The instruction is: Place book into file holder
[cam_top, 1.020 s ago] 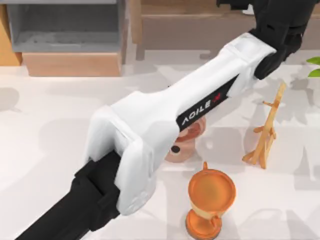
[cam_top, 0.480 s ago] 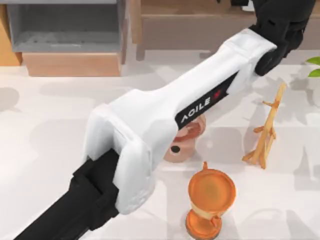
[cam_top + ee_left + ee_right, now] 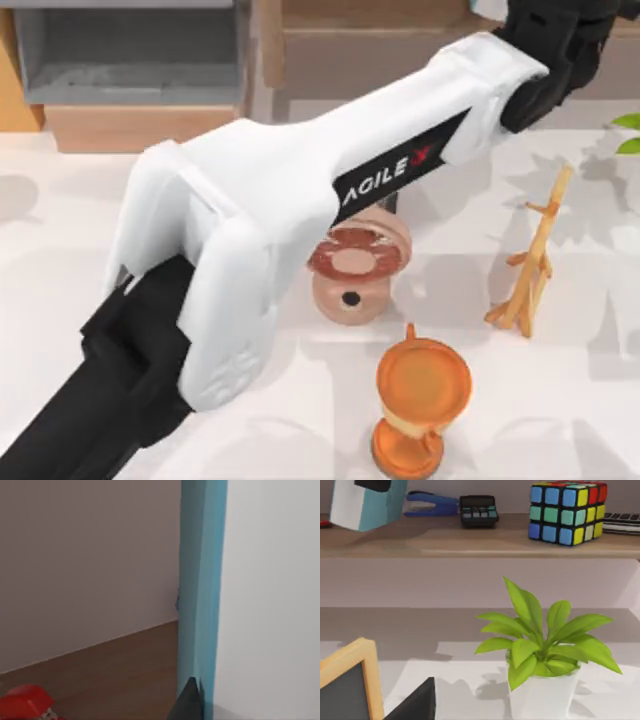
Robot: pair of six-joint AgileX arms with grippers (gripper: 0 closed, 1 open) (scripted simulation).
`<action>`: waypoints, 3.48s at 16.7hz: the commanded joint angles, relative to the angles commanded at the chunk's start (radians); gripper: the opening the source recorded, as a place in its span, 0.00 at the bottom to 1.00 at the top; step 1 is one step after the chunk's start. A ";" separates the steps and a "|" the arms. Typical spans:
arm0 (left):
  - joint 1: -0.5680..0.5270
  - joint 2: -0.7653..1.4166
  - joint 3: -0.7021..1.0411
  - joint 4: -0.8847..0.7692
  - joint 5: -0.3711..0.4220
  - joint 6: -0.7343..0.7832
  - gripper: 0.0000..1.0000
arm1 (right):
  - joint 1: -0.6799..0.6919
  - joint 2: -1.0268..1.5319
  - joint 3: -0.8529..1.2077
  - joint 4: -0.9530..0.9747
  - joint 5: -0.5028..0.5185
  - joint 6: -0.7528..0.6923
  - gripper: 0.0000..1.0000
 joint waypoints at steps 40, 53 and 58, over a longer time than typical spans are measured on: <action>0.658 -0.878 -1.745 0.672 0.537 1.307 0.00 | 0.000 0.000 0.000 0.000 0.000 0.000 1.00; 0.670 -0.777 -1.639 0.663 0.556 1.310 0.23 | 0.000 0.000 0.000 0.000 0.000 0.000 1.00; 0.670 -0.777 -1.639 0.663 0.556 1.310 0.60 | 0.000 0.000 0.000 0.000 0.000 0.000 1.00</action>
